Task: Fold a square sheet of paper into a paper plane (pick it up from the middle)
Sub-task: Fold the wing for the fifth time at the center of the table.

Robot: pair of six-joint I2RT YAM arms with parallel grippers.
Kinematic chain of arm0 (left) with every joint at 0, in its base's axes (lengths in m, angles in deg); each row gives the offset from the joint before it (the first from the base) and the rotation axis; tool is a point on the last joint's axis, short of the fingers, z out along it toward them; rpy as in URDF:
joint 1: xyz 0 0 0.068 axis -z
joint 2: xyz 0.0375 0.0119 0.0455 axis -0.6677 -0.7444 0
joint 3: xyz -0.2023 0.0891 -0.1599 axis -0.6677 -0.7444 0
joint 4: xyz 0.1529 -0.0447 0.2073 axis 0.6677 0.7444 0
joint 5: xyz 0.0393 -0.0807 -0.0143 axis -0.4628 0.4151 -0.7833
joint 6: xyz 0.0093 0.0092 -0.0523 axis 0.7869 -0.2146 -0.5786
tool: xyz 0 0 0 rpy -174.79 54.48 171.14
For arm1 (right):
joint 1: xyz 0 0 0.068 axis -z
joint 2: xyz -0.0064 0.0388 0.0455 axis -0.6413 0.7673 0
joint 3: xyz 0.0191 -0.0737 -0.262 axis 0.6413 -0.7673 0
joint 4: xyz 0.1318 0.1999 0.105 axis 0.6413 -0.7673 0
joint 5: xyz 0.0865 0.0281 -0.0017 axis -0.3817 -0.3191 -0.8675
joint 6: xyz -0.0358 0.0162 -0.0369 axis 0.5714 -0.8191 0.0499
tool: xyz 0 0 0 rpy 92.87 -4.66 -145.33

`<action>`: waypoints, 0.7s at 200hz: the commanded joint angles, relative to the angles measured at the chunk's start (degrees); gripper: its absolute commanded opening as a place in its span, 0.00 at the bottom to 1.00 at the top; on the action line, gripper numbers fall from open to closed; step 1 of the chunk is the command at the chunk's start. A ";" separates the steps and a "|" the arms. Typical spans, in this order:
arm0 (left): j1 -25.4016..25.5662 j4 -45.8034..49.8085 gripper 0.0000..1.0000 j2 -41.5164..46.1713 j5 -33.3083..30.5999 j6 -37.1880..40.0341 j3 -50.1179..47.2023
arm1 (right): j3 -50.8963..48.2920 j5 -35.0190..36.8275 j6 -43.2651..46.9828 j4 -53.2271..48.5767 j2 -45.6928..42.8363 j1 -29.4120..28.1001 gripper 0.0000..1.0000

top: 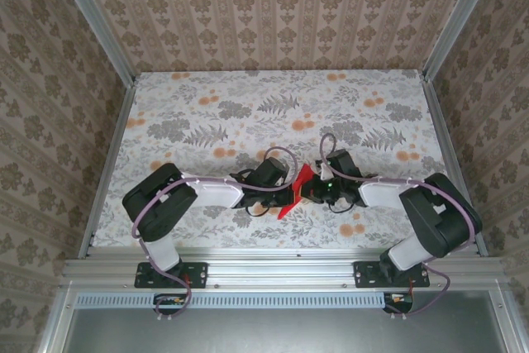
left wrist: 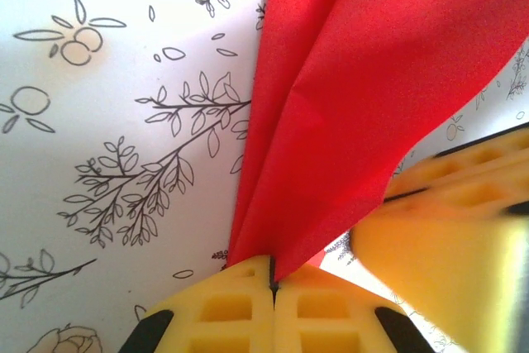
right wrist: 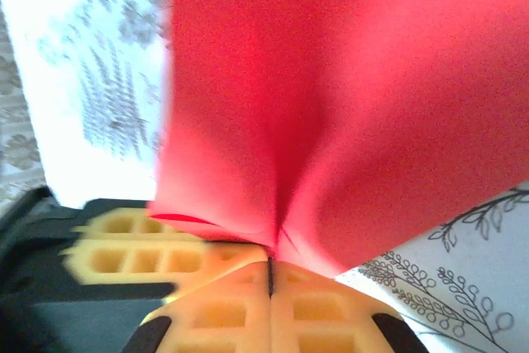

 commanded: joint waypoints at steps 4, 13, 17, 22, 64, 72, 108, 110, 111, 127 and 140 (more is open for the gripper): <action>-0.38 1.20 0.05 -1.65 -0.09 0.65 -0.30 | -0.75 -3.37 -1.21 -1.37 -3.03 2.64 0.11; -0.19 1.56 0.05 -1.77 -0.18 0.92 0.02 | -0.80 -4.32 -2.04 -0.54 -3.19 3.09 0.15; -0.17 1.81 0.05 -1.86 -0.29 1.20 0.15 | -0.77 -4.93 -2.58 0.17 -3.13 3.23 0.17; -0.12 2.18 0.06 -1.86 -0.42 1.42 0.39 | -0.84 -5.58 -3.40 1.09 -3.04 3.44 0.19; 0.79 6.47 0.09 -1.87 -2.33 4.39 2.61 | 0.05 -9.01 -7.55 6.66 0.12 4.03 0.36; 0.87 6.86 0.09 -1.87 -2.63 4.79 2.76 | 0.23 -9.06 -7.91 6.72 0.53 4.08 0.38; 1.83 10.16 0.11 -2.12 -4.14 7.75 4.69 | 0.81 -8.73 -8.69 5.37 1.38 4.79 0.47; 1.86 10.34 0.11 -2.19 -4.25 7.88 4.77 | 0.80 -8.70 -8.71 5.42 1.45 4.81 0.47; 1.86 10.48 0.11 -2.20 -4.24 7.96 4.89 | 0.78 -8.73 -8.76 5.44 1.47 4.82 0.47; 2.35 11.93 0.12 -2.52 -4.79 9.30 6.15 | 0.68 -8.99 -9.25 5.78 1.59 5.23 0.47; 2.48 12.95 0.13 -2.87 -5.24 10.21 6.87 | 0.85 -8.99 -9.38 5.25 1.72 5.43 0.47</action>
